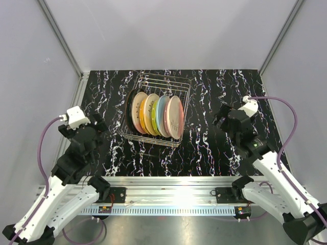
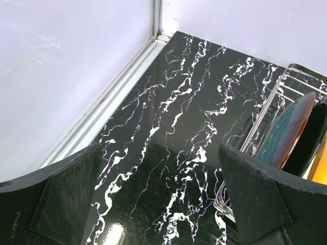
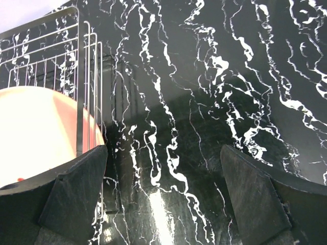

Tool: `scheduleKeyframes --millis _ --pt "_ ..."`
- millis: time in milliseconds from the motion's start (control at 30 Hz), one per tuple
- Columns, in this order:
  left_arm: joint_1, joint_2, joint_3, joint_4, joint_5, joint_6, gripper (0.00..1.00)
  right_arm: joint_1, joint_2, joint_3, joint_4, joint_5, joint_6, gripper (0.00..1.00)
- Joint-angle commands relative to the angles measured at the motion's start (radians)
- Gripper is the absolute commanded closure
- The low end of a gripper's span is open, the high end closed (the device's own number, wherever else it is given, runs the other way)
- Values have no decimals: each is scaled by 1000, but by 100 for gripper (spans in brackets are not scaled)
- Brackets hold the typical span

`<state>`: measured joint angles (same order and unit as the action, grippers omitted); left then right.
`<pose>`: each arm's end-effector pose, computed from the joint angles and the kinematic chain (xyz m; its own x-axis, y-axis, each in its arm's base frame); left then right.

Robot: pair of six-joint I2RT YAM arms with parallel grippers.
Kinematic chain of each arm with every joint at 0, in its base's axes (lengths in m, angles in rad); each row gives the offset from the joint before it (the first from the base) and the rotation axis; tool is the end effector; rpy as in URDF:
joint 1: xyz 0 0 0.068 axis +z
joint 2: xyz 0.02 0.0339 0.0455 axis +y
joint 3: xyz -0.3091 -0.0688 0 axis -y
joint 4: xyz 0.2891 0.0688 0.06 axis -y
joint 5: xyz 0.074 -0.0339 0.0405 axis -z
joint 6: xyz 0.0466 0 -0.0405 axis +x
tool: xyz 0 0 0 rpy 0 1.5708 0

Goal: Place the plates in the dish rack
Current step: Insert the plate into the dish rack

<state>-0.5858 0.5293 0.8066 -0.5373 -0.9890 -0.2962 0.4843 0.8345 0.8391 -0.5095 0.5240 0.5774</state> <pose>0.1141 -0.0290 0.3808 -0.0972 -0.1280 -0.9870 -0.4154 0.9064 -0.0766 0.1890 0.0731 0.3485 -0.3672 0.3408 -0.8654 0.2206 0.9358 0.2749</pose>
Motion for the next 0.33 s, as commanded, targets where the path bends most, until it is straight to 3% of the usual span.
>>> scheduleKeyframes --millis 0,133,300 --pt "3 -12 -10 63 -54 2 1 5 -17 3 14 56 16 0" --pt "3 -5 -12 69 -57 5 1 5 -28 -26 58 85 15 0" --pt "3 -6 -14 71 -66 9 1 5 34 54 -95 233 137 0"
